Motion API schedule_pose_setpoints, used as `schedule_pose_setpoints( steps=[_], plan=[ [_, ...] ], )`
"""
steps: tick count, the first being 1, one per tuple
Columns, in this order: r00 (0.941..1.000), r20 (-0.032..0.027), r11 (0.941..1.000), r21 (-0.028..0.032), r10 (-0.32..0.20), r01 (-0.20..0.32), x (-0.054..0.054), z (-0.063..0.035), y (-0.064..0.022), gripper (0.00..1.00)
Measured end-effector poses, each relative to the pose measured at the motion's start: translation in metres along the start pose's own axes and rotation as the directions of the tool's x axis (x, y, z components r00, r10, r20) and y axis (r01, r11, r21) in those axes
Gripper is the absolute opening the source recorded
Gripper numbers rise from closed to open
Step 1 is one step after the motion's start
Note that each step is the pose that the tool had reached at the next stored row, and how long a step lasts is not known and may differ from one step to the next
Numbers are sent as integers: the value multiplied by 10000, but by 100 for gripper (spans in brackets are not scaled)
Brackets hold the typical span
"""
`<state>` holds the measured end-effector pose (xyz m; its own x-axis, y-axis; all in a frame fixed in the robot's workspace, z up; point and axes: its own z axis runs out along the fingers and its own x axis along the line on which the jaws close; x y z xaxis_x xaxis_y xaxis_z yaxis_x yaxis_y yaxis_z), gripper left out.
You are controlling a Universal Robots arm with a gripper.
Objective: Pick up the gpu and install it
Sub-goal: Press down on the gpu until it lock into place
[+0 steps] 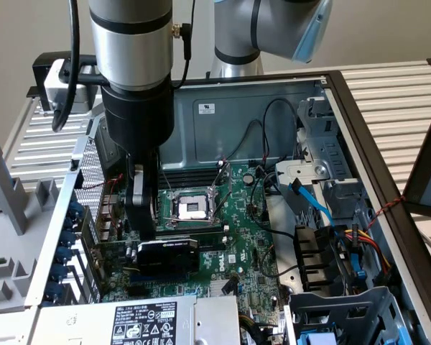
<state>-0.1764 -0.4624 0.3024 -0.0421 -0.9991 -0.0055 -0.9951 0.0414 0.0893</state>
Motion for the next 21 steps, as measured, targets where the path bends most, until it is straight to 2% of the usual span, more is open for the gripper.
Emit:
schedule_pose_setpoints(
  steps=[6,7,8,11,12,13,15,19,21],
  plan=[
    [10000,-3,10000,5,1,-1,1,0,18,45],
    [10000,-1,10000,7,-1,1,1,2,26,38],
    [10000,-1,10000,7,0,0,1,2,34,38],
    [10000,0,10000,8,-1,1,1,3,40,20],
    [10000,0,10000,8,-1,1,2,5,40,20],
    [10000,1,10000,9,-1,1,2,11,40,15],
    [10000,-1,10000,9,2,-2,1,32,62,11],
    [10000,2,10000,27,1,-1,-14,94,145,11],
    [10000,-2,10000,88,-1,1,-47,111,169,11]
  ],
)
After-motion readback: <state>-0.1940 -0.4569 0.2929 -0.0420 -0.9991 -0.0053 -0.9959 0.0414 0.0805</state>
